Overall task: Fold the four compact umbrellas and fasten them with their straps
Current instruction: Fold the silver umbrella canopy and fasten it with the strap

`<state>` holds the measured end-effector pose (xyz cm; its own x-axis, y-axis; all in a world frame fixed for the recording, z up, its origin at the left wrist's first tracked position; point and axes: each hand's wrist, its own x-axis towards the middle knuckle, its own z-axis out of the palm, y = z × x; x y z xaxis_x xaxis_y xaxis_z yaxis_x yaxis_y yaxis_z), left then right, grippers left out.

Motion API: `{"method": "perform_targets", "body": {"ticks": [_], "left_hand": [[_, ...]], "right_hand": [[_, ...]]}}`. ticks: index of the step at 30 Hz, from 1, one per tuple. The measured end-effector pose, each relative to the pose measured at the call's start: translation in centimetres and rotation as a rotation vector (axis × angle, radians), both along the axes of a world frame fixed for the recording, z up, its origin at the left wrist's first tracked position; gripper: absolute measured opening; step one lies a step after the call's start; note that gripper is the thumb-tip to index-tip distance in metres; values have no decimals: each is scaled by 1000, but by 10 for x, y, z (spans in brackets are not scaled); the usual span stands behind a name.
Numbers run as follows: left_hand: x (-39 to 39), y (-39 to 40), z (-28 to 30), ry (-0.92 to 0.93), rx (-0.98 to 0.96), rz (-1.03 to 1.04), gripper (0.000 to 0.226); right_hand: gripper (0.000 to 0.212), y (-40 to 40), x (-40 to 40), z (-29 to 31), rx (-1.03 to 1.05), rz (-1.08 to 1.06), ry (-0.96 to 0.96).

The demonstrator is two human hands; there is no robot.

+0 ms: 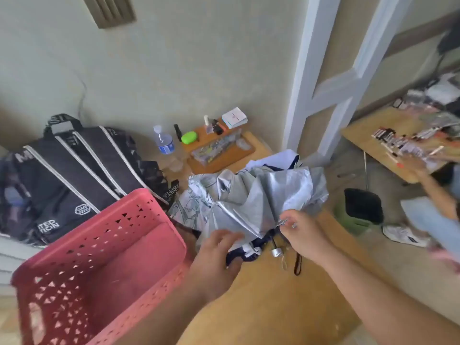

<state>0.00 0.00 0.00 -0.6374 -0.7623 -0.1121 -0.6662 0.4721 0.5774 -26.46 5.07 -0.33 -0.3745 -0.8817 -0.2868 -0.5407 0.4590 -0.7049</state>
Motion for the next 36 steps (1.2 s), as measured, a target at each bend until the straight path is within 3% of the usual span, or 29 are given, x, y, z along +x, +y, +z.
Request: {"method": "perform_targets", "body": {"ticks": [2, 4, 9, 14, 16, 19, 21, 23, 26, 29, 33, 36], "left_hand": [[-25, -13, -35, -14, -275, -80, 66], [-44, -26, -70, -31, -426, -105, 77], [-59, -44, -162, 31, -471, 40, 76], [-56, -50, -202, 191, -451, 95, 66], [-59, -50, -203, 239, -487, 122, 65], [-62, -35, -189, 319, -499, 121, 71], [-54, -11, -183, 377, -478, 129, 78], [-40, 25, -177, 398, -474, 127, 80], [-13, 76, -166, 400, -509, 59, 80], [9, 106, -145, 416, -605, 40, 77], [36, 136, -125, 350, -790, 18, 69], [56, 152, -119, 280, -723, 81, 71]], "right_hand": [[32, -3, -2, -46, 9, -22, 36], [31, -1, 5, -85, 11, 42, 94], [36, -4, 16, -153, -127, 57, 362], [32, -7, 19, -171, -157, 65, 534], [30, -14, 11, -166, -182, 0, 413], [6, -14, 6, -159, -316, -138, -54], [13, -2, 7, -154, -411, -172, -290], [11, 29, 15, -141, -503, -158, -398], [10, 85, 31, -117, -552, -141, -456], [3, 135, 37, -107, -502, -127, -358], [15, 176, 46, -103, -475, -103, -267], [22, 192, 57, -98, -403, -38, -237]]}}
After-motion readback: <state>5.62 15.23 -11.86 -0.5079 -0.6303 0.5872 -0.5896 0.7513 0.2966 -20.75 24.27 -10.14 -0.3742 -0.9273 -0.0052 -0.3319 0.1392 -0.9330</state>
